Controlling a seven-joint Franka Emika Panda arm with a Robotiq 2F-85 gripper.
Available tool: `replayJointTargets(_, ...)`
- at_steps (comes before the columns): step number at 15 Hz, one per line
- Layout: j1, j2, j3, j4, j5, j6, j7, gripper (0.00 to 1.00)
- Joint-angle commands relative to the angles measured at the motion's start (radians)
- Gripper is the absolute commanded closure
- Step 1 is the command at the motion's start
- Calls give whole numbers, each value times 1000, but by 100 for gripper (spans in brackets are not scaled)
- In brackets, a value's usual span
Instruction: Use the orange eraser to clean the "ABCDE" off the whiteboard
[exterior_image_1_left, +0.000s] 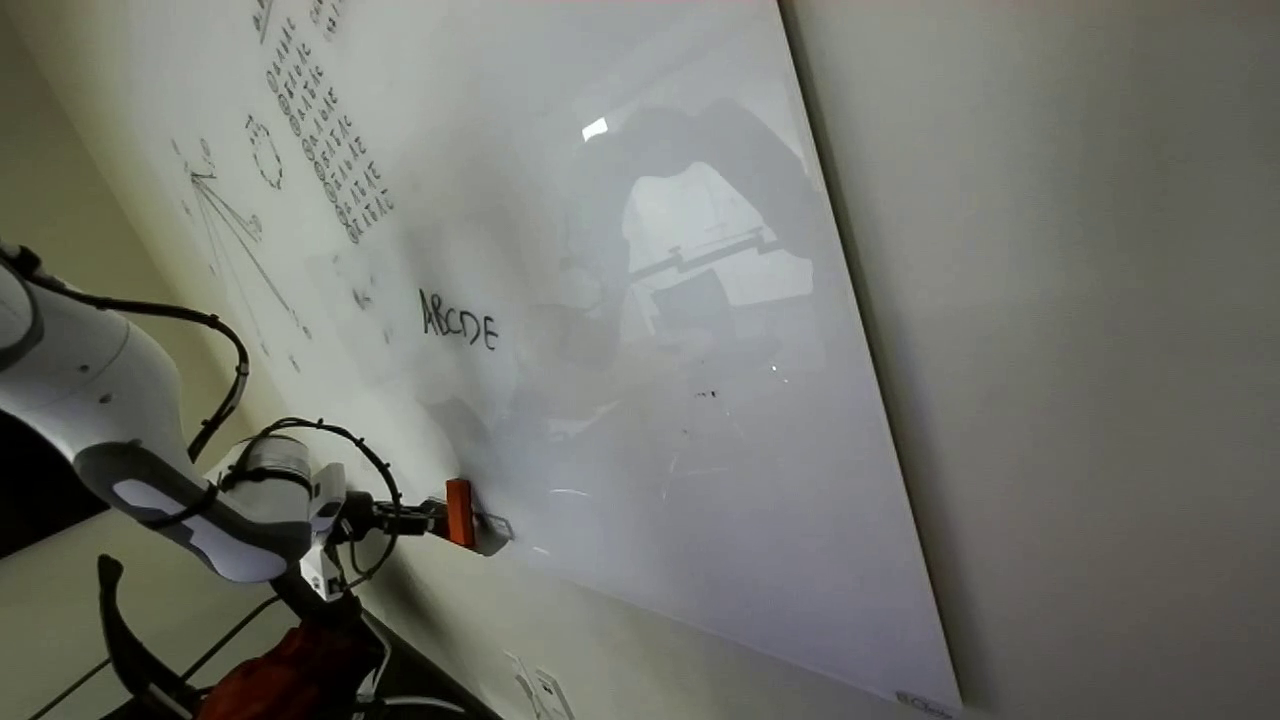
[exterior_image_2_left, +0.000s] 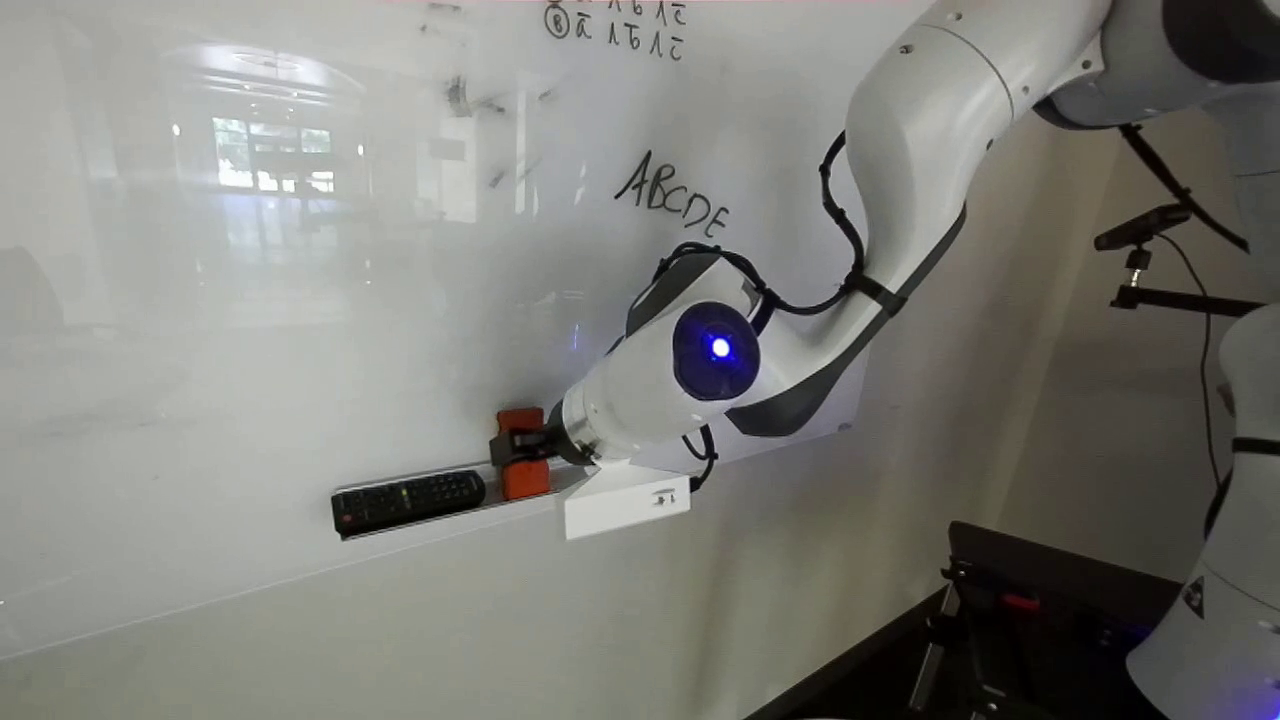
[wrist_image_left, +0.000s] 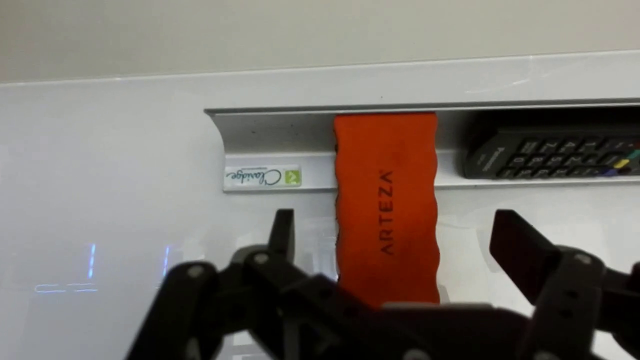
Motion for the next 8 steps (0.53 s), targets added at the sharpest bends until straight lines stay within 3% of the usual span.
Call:
replayJointTargets(1,-4,53,-13,75,-10,32,-49,0)
replayJointTargets(8,3,124,-25,154,-20,20,-75,0)
